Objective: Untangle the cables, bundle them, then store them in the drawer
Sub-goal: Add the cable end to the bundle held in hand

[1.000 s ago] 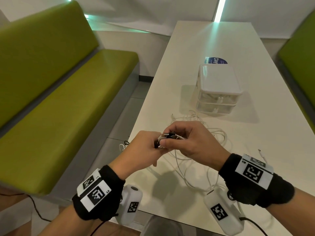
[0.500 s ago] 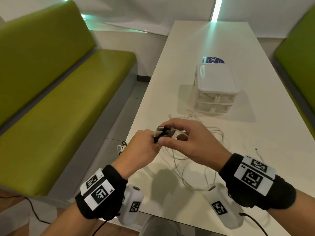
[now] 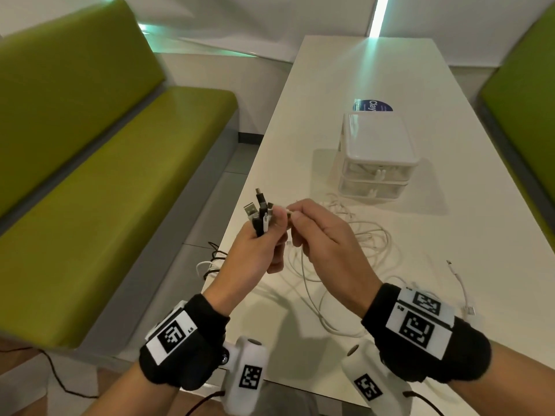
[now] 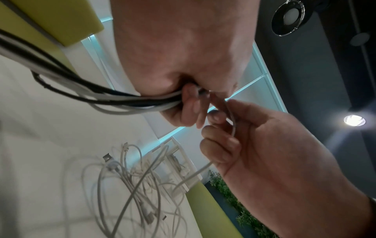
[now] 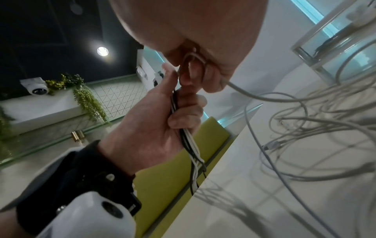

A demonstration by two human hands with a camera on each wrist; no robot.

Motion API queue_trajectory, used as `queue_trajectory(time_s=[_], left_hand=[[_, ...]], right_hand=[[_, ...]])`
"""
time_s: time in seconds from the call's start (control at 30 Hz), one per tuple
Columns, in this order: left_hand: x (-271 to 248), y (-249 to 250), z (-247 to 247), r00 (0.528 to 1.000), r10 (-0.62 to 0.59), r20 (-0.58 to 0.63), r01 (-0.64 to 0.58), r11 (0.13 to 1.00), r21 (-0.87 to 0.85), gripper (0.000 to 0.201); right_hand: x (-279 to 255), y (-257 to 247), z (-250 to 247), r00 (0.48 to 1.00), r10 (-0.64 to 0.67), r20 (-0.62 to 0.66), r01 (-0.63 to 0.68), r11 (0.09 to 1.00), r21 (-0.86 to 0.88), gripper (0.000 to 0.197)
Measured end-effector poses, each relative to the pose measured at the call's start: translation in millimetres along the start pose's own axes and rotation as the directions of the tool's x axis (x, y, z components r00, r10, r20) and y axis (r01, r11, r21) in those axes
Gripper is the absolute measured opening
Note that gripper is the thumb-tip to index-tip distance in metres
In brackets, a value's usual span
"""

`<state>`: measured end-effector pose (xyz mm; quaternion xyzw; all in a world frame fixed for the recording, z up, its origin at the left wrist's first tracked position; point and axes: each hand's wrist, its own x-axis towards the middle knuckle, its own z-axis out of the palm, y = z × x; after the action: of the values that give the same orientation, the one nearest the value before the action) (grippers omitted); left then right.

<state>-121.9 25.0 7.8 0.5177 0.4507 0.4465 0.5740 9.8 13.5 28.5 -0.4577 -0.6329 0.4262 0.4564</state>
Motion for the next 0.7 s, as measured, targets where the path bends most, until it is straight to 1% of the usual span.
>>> queue_trajectory(time_s=[0.07,0.13,0.17,0.23,0.27,0.33,0.37,0.43,0.5,0.53,0.63,0.67,0.7], left_hand=[[0,-3,-2,0.999,0.037,0.003,-0.037,0.999,-0.036,0.053],[1,-5,-4,0.998,0.055,0.0,-0.055,0.995,-0.081,0.061],[1,-5,-4,0.998,0.055,-0.001,-0.055,0.994,-0.092,0.065],[2,-5,-5,0.998,0.069,-0.002,-0.069,0.995,-0.075,0.069],[1,-4,-6,0.997,0.076,-0.005,-0.076,0.996,-0.053,0.068],[-1,-4,-6,0.997,0.082,-0.003,-0.082,0.997,-0.009,0.063],[-2,-4,-6,0.997,0.077,-0.001,-0.077,0.997,0.011,0.064],[-2,-6,-8,0.999,0.043,0.004,-0.044,0.998,0.039,0.073],[-3,-7,-10,0.999,-0.006,0.04,0.005,0.999,0.033,0.077],[-4,-7,-11,0.997,-0.025,0.069,0.023,0.999,0.028,0.076],[-7,-1,-9,0.994,-0.04,0.104,0.035,0.998,0.044,0.058],[-7,1,-8,0.992,-0.036,0.118,0.028,0.997,0.066,0.055],[-7,2,-7,0.991,-0.026,0.128,0.015,0.996,0.084,0.051]], right_hand=[[-2,1,2,0.999,-0.01,0.045,0.01,1.0,0.01,0.026],[-2,3,4,0.994,-0.069,0.083,0.075,0.994,-0.073,0.029],[-1,5,4,0.991,-0.076,0.106,0.085,0.993,-0.086,0.031],[0,8,3,0.984,-0.044,0.173,0.052,0.998,-0.039,0.036],[1,8,3,0.976,-0.028,0.218,0.03,1.0,-0.005,0.036],[4,8,1,0.955,-0.019,0.295,0.0,0.998,0.064,0.031],[5,8,0,0.946,-0.015,0.323,-0.017,0.995,0.096,0.028],[7,8,-3,0.93,0.014,0.366,-0.064,0.99,0.125,0.026],[6,8,-4,0.913,0.031,0.407,-0.078,0.992,0.1,0.026],[6,8,-5,0.901,0.03,0.432,-0.064,0.996,0.063,0.027],[7,8,-9,0.859,0.062,0.509,-0.028,0.997,-0.076,0.039],[7,7,-10,0.847,0.082,0.525,-0.029,0.994,-0.109,0.046],[7,6,-12,0.839,0.103,0.535,-0.035,0.99,-0.136,0.059]])
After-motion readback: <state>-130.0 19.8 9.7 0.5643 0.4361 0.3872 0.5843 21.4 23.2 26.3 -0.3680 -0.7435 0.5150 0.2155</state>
